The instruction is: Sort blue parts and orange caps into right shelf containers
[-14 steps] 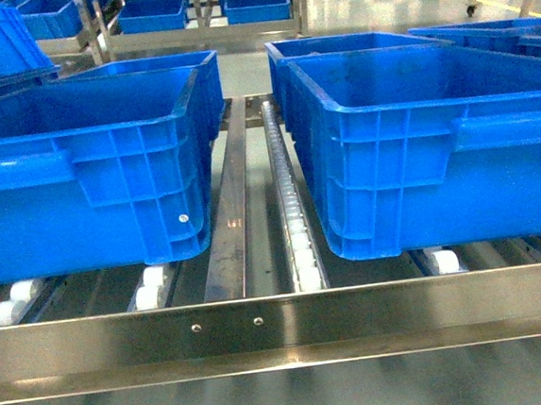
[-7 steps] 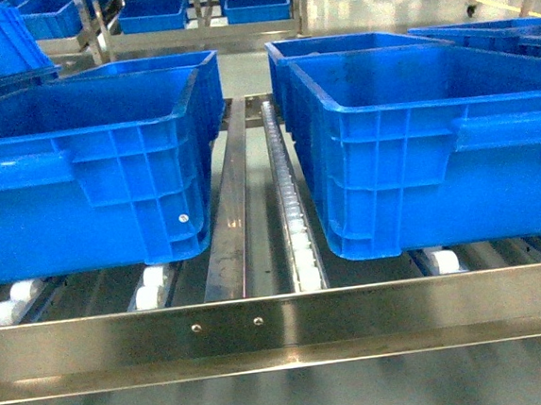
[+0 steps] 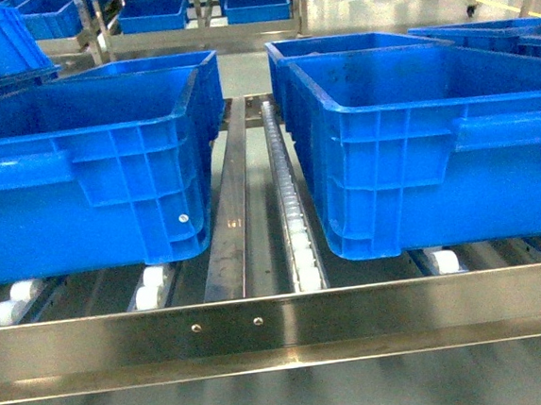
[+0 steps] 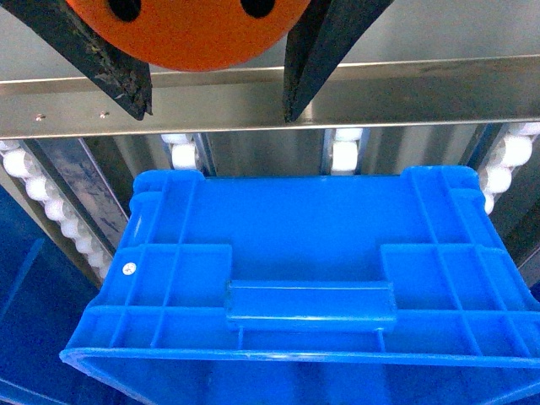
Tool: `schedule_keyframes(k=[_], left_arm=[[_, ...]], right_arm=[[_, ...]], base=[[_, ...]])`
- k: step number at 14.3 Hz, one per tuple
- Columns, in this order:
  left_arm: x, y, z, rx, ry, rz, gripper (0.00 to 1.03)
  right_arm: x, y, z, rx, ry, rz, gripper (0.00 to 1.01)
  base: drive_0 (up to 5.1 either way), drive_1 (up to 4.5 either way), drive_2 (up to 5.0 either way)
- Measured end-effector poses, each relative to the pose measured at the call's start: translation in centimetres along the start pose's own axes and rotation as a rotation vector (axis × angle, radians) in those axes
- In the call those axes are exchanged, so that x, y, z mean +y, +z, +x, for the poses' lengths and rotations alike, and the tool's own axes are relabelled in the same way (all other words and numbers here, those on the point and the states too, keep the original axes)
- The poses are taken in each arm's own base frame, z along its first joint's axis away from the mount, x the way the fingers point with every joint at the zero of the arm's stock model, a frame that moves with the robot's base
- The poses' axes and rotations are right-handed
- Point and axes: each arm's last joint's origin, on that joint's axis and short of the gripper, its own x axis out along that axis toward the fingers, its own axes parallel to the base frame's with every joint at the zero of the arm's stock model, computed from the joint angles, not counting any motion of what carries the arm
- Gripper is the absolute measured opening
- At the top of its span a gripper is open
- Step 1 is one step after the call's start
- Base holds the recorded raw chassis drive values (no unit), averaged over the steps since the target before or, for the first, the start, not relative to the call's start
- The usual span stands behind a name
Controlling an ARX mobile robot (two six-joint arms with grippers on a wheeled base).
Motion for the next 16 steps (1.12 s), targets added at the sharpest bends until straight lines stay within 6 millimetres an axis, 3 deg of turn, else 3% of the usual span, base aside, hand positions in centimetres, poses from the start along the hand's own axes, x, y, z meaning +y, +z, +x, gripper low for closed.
schedule_keyframes(k=[12, 14, 16], left_arm=[[0.0, 0.0, 0.0, 0.0, 0.0, 0.0, 0.44], [0.0, 0.0, 0.0, 0.0, 0.0, 0.0, 0.44], [0.0, 0.0, 0.0, 0.0, 0.0, 0.0, 0.44]], right_arm=[[0.0, 0.1, 0.0, -0.039, 0.007, -0.003, 0.41], [0.7, 2.3, 0.8, -0.165, 0.045, -0.005, 0.41], [1.0, 6.5, 3.2, -0.246, 0.05, 0.018, 0.41]], base=[[0.0, 0.0, 0.0], [0.0, 0.0, 0.0], [0.0, 0.0, 0.0]])
